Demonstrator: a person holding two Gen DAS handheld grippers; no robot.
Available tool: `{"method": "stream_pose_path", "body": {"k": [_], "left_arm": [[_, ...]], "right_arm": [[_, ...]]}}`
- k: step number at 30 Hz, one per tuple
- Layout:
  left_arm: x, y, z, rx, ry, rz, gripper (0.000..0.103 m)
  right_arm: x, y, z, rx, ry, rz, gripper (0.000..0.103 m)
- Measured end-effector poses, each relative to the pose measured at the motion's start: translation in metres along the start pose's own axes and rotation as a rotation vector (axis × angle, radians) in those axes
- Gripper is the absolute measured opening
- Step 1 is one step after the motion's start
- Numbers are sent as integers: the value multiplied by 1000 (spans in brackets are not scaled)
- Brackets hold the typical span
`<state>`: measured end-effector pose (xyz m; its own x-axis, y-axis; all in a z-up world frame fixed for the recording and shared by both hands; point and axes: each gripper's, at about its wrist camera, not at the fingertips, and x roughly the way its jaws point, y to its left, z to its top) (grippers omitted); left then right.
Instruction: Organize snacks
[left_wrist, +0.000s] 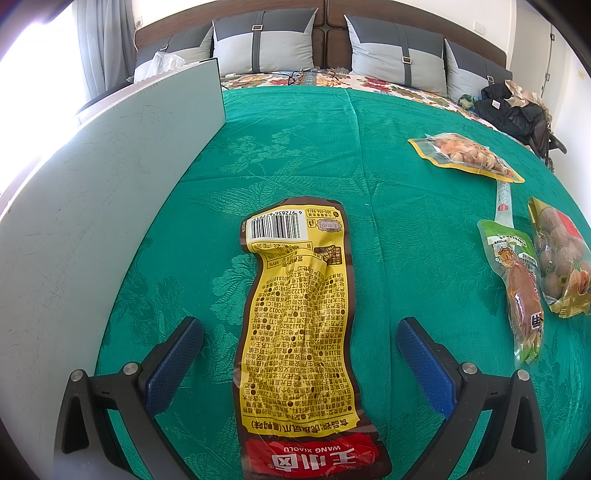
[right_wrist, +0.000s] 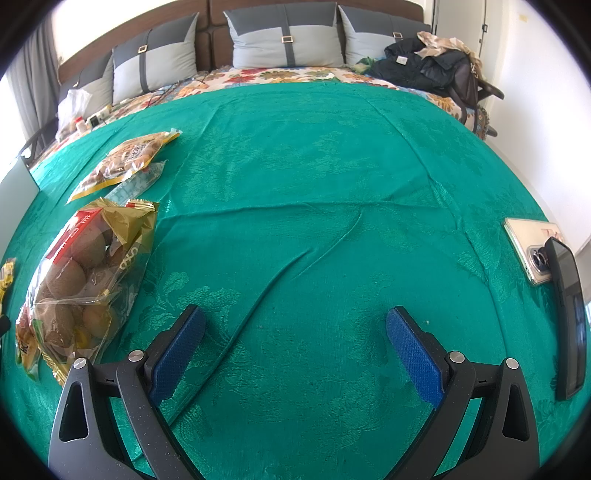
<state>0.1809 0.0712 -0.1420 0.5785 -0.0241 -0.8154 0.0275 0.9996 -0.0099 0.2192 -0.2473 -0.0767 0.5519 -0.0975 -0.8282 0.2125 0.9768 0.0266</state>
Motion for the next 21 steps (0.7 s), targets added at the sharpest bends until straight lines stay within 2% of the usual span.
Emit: {"method": "stream_pose_path", "body": {"k": [17,19,21], "left_arm": [[0,0,0,0,0,0,103],[0,0,0,0,0,0,103],[0,0,0,-1,-1,-1,103]], "right_arm": [[3,1,3,12,4,-4,100],[-3,-4,5,32,13,40,97],[-25,-19,11,190,-57,164,97]]}}
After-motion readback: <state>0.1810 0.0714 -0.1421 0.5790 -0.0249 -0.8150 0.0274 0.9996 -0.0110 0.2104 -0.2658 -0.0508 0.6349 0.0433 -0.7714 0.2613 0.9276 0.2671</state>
